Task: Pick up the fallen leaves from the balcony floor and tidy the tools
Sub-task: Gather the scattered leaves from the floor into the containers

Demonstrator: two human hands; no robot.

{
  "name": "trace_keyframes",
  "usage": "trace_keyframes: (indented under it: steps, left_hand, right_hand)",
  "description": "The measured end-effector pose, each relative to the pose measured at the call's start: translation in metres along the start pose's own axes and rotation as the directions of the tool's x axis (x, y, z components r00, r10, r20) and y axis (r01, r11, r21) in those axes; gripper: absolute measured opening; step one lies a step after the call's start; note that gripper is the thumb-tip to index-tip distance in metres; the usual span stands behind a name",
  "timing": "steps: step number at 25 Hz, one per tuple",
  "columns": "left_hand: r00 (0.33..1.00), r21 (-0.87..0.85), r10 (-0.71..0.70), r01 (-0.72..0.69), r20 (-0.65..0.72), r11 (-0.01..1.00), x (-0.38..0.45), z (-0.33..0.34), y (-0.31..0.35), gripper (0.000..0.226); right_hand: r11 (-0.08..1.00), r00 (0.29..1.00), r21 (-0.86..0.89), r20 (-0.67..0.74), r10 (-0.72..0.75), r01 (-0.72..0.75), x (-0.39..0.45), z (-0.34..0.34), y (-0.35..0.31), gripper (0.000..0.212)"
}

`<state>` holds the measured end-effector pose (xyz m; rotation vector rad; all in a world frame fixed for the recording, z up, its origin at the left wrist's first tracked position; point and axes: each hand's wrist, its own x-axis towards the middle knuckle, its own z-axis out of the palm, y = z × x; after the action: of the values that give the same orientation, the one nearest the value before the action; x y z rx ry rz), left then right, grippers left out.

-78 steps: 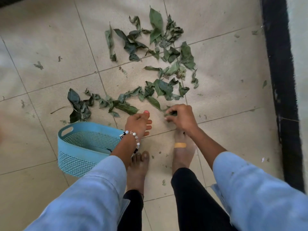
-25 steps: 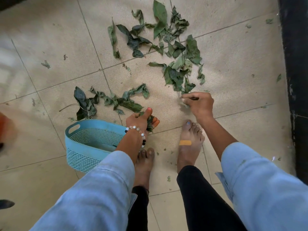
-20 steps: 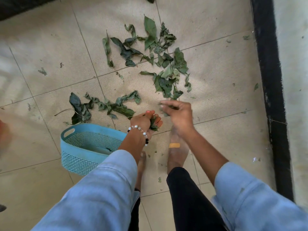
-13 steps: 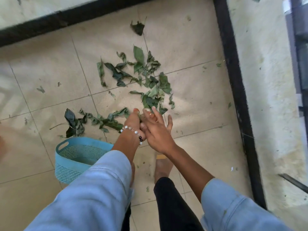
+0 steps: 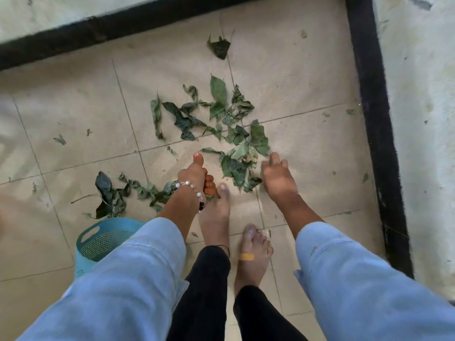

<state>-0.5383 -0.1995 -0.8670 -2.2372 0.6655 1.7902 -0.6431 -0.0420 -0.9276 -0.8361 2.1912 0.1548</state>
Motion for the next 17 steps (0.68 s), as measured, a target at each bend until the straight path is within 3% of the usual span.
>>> trace_keyframes:
  steps: [2,3,4,6,7,9,11,12,15,17]
  left_hand:
    - [0.999,-0.011,-0.020,0.020,0.033,1.000,0.019,-0.001,0.003,0.053]
    - [0.999,-0.007,-0.011,0.012,0.047,1.000,0.026,-0.002,0.005,0.052]
    - [0.999,0.000,0.004,-0.004,0.047,1.000,0.031,-0.004,0.008,0.052]
    - [0.999,0.014,0.023,-0.023,0.041,1.000,0.035,-0.010,0.012,0.052]
    - [0.999,0.010,0.014,-0.014,0.043,1.000,0.035,-0.011,0.014,0.051]
    - [0.999,-0.001,-0.002,0.002,0.051,1.000,0.034,-0.010,0.020,0.051]
    - [0.998,-0.001,-0.005,0.005,0.058,1.000,0.034,-0.008,0.024,0.051]
    - [0.998,-0.004,-0.005,0.006,0.058,1.000,0.034,-0.006,0.027,0.051]
    - [0.998,0.002,-0.010,0.009,0.058,1.000,0.037,-0.002,0.033,0.052]
    - [0.997,0.007,-0.013,0.013,0.073,1.000,0.037,0.000,0.033,0.052]
  right_hand:
    - [0.982,0.993,-0.161,-0.050,-0.111,0.102,0.006,0.015,0.004,0.040]
    - [0.983,0.990,-0.146,-0.062,-0.125,0.115,0.009,0.019,0.010,0.032]
    - [0.995,0.990,-0.054,-0.113,-0.088,0.082,0.014,0.021,0.014,0.026]
    - [0.949,0.975,0.304,-0.173,0.137,-0.079,0.020,0.012,0.013,0.020]
    - [0.896,0.944,0.437,-0.255,0.208,-0.079,0.025,-0.001,0.009,0.017]
    - [0.826,0.911,0.562,-0.359,0.204,0.036,0.040,-0.020,0.001,0.013]
    - [0.869,0.963,0.480,-0.269,0.019,0.117,0.051,-0.030,-0.010,0.007]
    - [0.936,0.980,0.328,-0.184,-0.071,0.130,0.054,-0.029,-0.017,0.003]
    - [0.991,0.992,-0.057,-0.030,-0.121,0.119,0.051,-0.010,-0.033,0.005]
    - [0.991,0.990,-0.026,-0.063,-0.130,0.128,0.048,-0.003,-0.035,0.019]
